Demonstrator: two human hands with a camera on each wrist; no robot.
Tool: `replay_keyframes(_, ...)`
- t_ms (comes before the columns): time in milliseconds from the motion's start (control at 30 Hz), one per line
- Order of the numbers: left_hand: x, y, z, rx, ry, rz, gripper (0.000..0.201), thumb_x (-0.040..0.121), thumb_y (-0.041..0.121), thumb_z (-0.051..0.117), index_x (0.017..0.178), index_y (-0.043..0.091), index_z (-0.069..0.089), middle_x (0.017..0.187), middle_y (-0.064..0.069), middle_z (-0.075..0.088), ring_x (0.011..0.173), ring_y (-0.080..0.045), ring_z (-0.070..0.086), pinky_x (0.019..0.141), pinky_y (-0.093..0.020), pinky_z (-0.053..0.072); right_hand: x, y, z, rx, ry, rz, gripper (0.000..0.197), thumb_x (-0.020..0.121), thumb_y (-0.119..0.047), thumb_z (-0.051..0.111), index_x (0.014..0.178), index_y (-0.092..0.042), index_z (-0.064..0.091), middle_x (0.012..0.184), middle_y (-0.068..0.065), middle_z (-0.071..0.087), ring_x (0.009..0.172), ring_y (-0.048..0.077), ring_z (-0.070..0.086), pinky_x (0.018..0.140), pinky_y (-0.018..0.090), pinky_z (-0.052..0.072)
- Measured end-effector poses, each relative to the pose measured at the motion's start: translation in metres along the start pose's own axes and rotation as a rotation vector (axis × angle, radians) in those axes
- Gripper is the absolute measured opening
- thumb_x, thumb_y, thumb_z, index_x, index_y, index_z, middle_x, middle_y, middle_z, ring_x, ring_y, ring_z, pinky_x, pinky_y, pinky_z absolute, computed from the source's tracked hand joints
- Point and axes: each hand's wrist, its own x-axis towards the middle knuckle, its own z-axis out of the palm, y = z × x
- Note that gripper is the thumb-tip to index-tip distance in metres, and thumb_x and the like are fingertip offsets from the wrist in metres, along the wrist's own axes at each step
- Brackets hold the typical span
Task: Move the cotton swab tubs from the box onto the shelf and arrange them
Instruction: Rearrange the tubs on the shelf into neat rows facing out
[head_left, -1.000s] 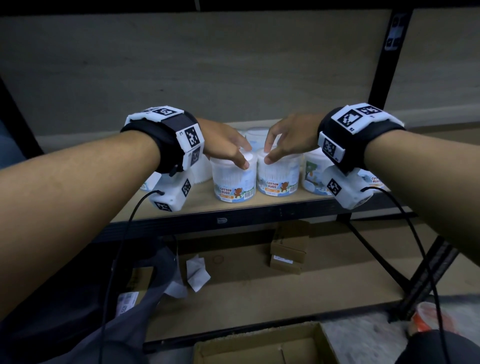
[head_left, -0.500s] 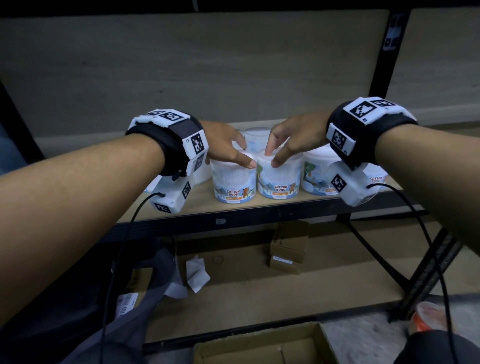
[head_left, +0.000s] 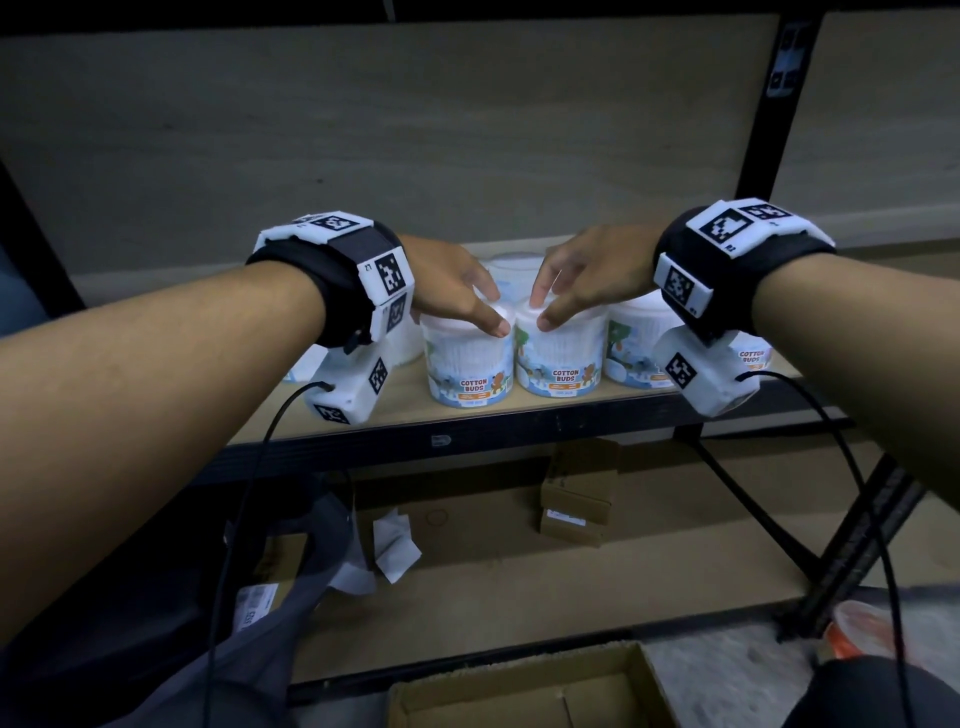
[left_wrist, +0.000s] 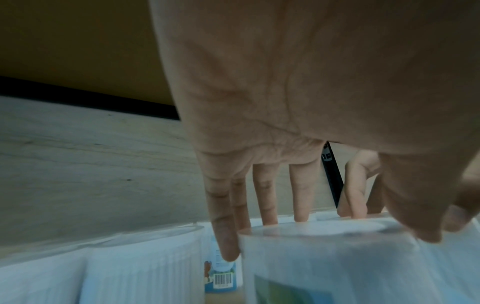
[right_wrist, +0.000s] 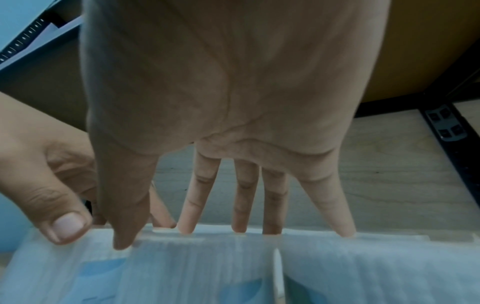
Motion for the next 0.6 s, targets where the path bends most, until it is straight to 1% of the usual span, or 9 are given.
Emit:
replay_keyframes(133,-0.0004,0.0001,0.0010,0.012,0.009,-0.004,0.066,0.078,0.068,0.062,0.135,0.036,0.053,0.138,0.009,0.051,0.114,-0.021,0.059,0.098,-0.039,0.051,-0.0015,-0.0019,0.0000,-0.010,-0.003,0.002,0.037,0.075,-0.061,0.071,0.107,-0.043,0.066,0.117,-0.012,0.055,0.115,0.014,0.050,0.100,0.035,0.038)
replay_keyframes(300,-0.0020,0.0005,0.0025,0.026,0.034,-0.008,0.069,0.077,0.070,0.060,0.134,0.033,0.054,0.135,0.008,0.052,0.114,-0.021,0.059,0.097,-0.039,0.051,-0.0040,-0.0028,0.0004,0.004,0.006,0.000,0.035,0.074,-0.059,0.072,0.106,-0.044,0.067,0.124,-0.011,0.057,0.120,0.014,0.050,0.106,0.038,0.037)
replay_keyframes(433,-0.0039,0.0015,0.0033,0.028,0.029,0.003,0.068,0.078,0.069,0.060,0.133,0.031,0.055,0.134,0.007,0.052,0.110,-0.023,0.061,0.091,-0.039,0.055,-0.0053,-0.0032,0.0006,0.004,-0.004,0.001,0.036,0.076,-0.058,0.071,0.108,-0.043,0.066,0.125,-0.012,0.057,0.121,0.014,0.050,0.107,0.038,0.036)
replay_keyframes(600,-0.0048,0.0015,0.0039,0.048,0.032,-0.007,0.071,0.076,0.075,0.057,0.133,0.032,0.055,0.134,0.009,0.052,0.109,-0.024,0.063,0.097,-0.040,0.051,-0.0066,-0.0028,0.0000,0.007,-0.009,-0.012,0.036,0.078,-0.057,0.070,0.110,-0.041,0.066,0.125,-0.011,0.058,0.121,0.014,0.050,0.107,0.037,0.036)
